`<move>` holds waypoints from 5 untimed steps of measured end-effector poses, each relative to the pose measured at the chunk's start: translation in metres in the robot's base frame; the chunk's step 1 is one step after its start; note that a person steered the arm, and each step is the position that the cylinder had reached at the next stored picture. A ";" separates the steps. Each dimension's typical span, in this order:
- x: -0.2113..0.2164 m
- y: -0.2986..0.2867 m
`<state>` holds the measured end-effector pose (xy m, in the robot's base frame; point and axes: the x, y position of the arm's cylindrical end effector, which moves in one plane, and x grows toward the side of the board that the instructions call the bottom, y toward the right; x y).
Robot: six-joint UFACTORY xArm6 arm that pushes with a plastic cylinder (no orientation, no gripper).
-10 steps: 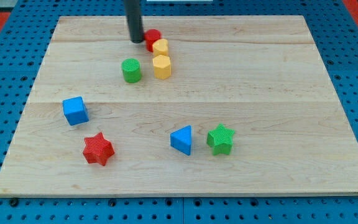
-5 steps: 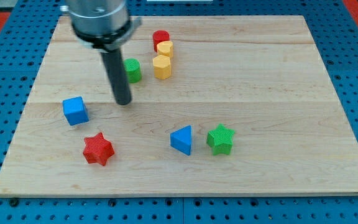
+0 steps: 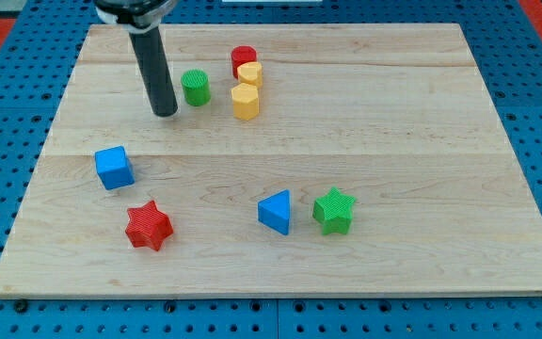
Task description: Push the green circle to the top left
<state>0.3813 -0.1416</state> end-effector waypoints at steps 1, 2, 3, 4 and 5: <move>0.000 0.025; -0.021 0.054; -0.047 0.033; -0.082 0.005; -0.095 0.003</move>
<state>0.2863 -0.1382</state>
